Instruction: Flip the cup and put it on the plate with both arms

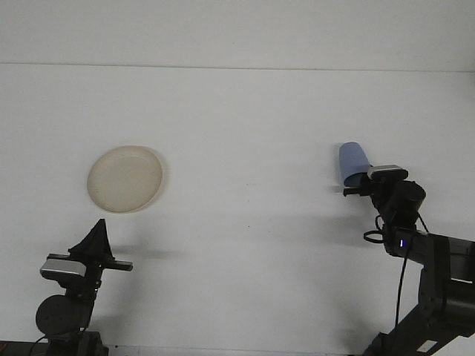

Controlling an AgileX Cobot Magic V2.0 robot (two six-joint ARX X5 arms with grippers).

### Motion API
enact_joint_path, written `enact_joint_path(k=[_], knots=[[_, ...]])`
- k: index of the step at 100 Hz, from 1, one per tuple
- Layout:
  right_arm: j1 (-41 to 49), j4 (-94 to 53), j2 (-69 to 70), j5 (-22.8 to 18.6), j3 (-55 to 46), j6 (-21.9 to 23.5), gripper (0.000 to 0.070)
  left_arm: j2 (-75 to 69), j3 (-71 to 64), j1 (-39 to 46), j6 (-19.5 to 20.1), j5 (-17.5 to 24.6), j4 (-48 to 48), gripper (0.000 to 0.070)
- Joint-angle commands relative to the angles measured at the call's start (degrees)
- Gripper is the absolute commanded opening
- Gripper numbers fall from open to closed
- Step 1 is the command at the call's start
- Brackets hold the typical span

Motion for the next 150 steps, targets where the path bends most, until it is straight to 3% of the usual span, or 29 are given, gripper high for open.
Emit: enact_joint_path(k=[1,24,49,73,101,119,150], knots=[[-0.1,0.5,1.2,-0.3,0.7,-1.1,0.0,-0.1,-1.1,0.0,0.5,0.3,0.7,0.0011],[0.1,-1.6,-1.5,-0.2,0.7,-1.0,0.0,-0.1,-1.1,0.0,0.5,0.3,0.7,0.0011],[1.6,-14.5,-14.3,0.2,0.7,-1.1,0.0,-0.1,-1.1,0.0,0.5,0.3,0.7,0.0011],[5.3,-34.6,-32.5,6.9,0.7,-0.9,0.0,-0.1,-1.1,0.0,0.5,0.3,0.7,0.0011],[10.7,-54.8,-52.3,11.9,0.7,2.9,0.0,-0.1,-1.1,0.0,0.5,0.3,0.7,0.0011],[13.4,-65.2,-61.3,13.4,1.0,8.5,0.0,-0.1,-1.1,0.0,0.5,0.3,0.7,0.0011],[18.0,-93.7,-60.2,13.4,14.9,11.1,0.0,-0.1,-1.1,0.0,0.5,0.3,0.7,0.0011]])
